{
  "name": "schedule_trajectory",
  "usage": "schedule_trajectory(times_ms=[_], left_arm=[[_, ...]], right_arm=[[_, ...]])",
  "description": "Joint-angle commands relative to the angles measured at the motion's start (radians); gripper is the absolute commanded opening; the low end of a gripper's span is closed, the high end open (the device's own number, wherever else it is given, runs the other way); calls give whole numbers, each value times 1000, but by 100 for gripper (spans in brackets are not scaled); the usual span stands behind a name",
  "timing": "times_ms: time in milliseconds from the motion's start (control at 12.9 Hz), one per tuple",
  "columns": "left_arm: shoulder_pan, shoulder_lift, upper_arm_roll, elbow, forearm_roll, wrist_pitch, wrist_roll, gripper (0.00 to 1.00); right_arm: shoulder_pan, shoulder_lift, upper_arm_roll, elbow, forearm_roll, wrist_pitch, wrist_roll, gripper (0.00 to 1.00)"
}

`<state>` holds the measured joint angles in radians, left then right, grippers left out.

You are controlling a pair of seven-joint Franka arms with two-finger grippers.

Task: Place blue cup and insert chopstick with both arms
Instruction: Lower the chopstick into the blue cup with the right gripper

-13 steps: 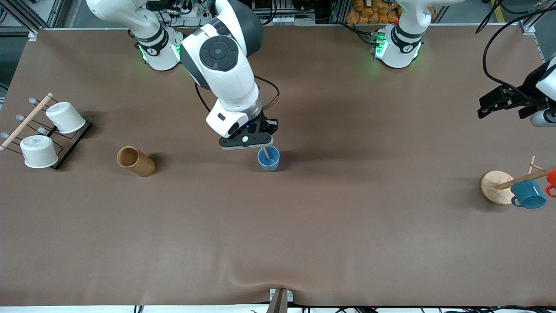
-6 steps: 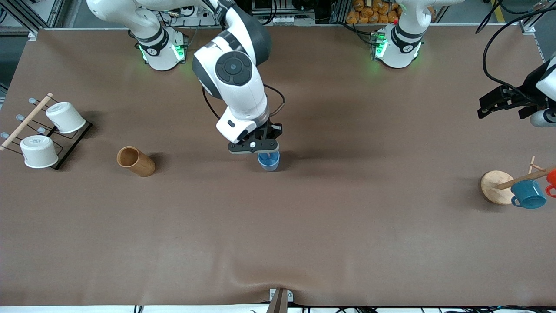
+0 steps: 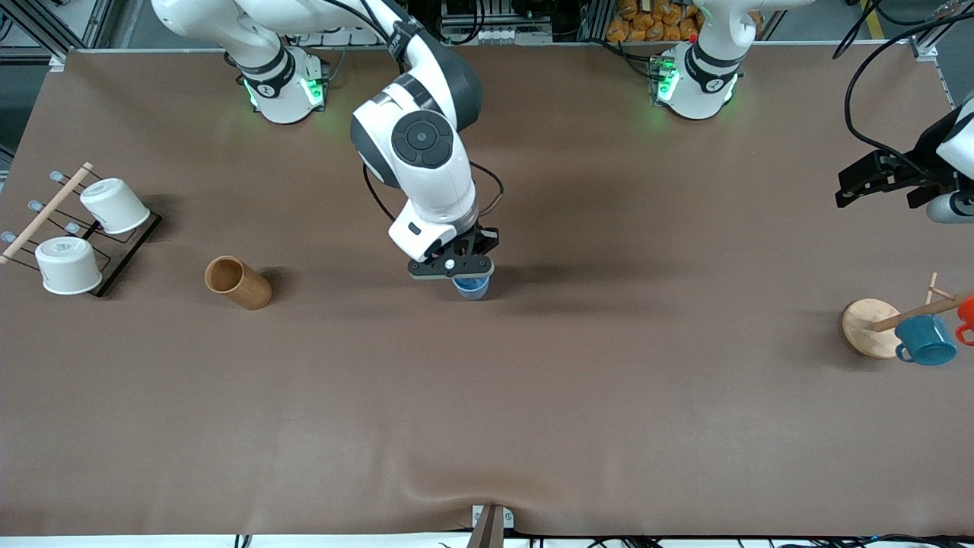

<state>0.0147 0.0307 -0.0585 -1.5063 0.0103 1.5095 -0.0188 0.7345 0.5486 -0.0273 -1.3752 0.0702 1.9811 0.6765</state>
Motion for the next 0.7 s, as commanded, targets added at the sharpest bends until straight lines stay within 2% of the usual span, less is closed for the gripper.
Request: schedule_trajectory(times_ms=[0, 622], left_arm=[[7, -11, -7, -9, -1, 8, 14, 100], [7, -11, -7, -8, 0, 8, 19, 100]], right_arm=[[17, 24, -13, 22, -24, 5, 26, 0], [17, 54, -14, 18, -73, 25, 37, 0]])
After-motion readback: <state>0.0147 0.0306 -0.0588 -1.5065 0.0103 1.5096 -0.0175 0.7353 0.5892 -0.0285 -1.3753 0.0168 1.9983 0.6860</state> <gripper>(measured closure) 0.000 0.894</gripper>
